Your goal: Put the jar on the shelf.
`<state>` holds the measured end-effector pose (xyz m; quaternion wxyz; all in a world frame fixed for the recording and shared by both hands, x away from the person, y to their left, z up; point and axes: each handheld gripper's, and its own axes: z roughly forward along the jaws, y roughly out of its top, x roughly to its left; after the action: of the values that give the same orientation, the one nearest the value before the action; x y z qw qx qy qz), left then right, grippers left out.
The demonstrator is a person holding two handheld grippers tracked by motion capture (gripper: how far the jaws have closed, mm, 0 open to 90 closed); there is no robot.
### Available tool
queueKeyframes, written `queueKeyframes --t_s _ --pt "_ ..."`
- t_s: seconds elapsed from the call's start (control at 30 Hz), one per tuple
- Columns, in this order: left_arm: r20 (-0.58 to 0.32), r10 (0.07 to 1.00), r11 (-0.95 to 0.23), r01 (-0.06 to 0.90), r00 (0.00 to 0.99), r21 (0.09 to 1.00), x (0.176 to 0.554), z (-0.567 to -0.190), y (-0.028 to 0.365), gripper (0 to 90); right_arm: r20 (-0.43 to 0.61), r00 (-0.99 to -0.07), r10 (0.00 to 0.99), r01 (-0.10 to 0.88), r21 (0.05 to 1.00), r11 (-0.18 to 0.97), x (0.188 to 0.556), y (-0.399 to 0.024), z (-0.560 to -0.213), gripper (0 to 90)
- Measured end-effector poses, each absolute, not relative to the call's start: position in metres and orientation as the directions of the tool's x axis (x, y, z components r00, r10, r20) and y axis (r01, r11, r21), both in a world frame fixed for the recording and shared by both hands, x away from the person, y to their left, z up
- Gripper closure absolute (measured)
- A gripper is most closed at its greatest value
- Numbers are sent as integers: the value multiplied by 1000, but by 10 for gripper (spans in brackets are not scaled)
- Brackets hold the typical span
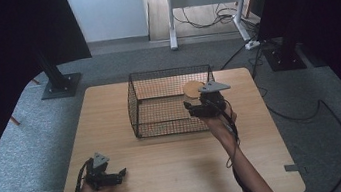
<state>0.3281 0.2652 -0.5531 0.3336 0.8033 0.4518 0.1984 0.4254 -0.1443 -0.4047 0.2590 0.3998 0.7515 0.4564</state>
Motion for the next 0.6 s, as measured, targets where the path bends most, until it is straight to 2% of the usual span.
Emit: queueKeyframes --t_s 0.6 --pt "18 856 -373 593 516 714 328 -553 265 50 -12 -541 841 387 884 262 449 -127 -428 258"
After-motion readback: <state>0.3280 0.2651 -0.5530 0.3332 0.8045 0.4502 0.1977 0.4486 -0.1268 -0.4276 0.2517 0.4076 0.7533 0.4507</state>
